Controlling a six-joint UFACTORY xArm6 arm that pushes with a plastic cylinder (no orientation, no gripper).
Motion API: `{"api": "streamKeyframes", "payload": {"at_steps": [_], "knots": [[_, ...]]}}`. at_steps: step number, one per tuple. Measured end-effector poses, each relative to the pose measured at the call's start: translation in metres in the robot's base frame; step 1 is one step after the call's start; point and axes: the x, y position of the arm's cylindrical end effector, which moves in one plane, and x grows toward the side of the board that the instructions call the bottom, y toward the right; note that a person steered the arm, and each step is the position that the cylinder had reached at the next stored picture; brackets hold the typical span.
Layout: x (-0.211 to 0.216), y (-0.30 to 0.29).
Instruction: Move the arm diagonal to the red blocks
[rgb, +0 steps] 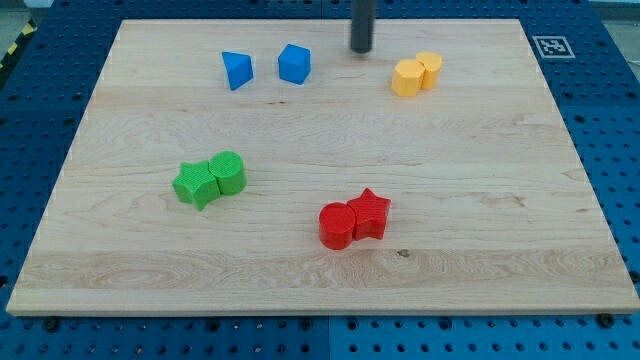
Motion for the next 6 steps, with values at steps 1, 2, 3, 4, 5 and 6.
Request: {"api": "streamKeyframes", "payload": {"at_steps": [1,2,3,4,5,6], "knots": [[0.012,0.057],[0.012,0.128],[0.025,0.162],[0.067,0.156],[0.081,0.150],[0.081,0.134]]}}
